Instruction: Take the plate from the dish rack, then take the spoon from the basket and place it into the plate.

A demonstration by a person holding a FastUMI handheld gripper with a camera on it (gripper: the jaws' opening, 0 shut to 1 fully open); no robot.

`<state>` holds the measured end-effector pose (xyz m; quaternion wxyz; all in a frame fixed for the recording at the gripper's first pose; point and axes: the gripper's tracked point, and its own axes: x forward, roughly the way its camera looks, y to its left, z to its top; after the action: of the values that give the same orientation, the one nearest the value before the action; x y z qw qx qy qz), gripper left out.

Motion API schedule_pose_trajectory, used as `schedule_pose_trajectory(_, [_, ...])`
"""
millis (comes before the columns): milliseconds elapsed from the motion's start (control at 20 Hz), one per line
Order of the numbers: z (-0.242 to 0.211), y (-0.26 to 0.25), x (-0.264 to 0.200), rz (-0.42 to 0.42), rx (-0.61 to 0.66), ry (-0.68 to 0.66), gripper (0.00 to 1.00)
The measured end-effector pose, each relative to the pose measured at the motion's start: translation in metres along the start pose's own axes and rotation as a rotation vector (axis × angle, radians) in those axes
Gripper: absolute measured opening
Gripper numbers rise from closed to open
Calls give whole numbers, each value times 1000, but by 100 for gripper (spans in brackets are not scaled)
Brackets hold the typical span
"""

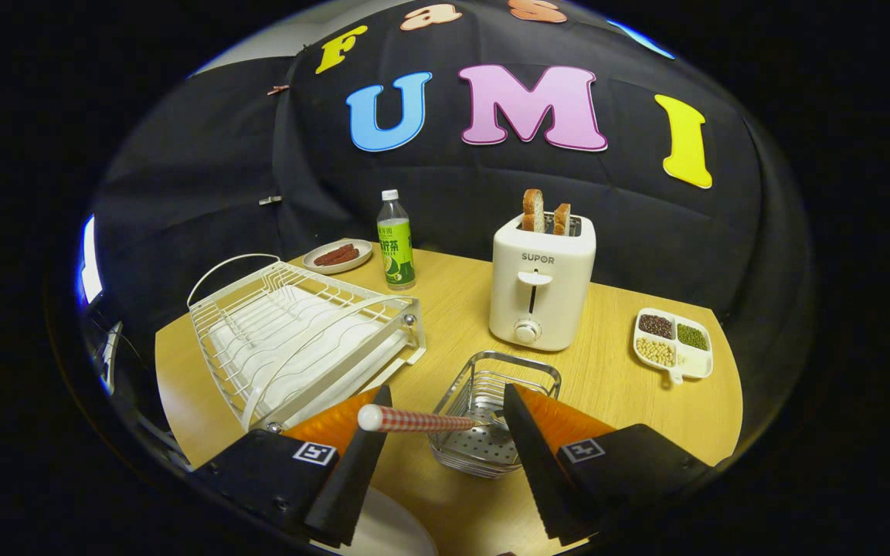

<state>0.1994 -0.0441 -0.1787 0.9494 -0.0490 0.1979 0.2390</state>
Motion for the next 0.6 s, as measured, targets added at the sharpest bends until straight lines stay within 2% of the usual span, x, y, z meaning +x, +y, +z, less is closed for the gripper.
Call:
schedule_pose_trajectory(200, [11,-5,0,-8,23,-16,76])
schedule_pose_trajectory(300, [19,-8,1,-22,29,-23,64])
schedule_pose_trajectory(350, [22,-10,1,-31,34,-28,53])
schedule_pose_trajectory(400, [25,-14,2,-49,33,-28,47])
schedule_pose_trajectory(450, [25,-18,1,-67,29,-22,35])
schedule_pose_trajectory(600, [32,-32,-2,-117,-7,-20,28])
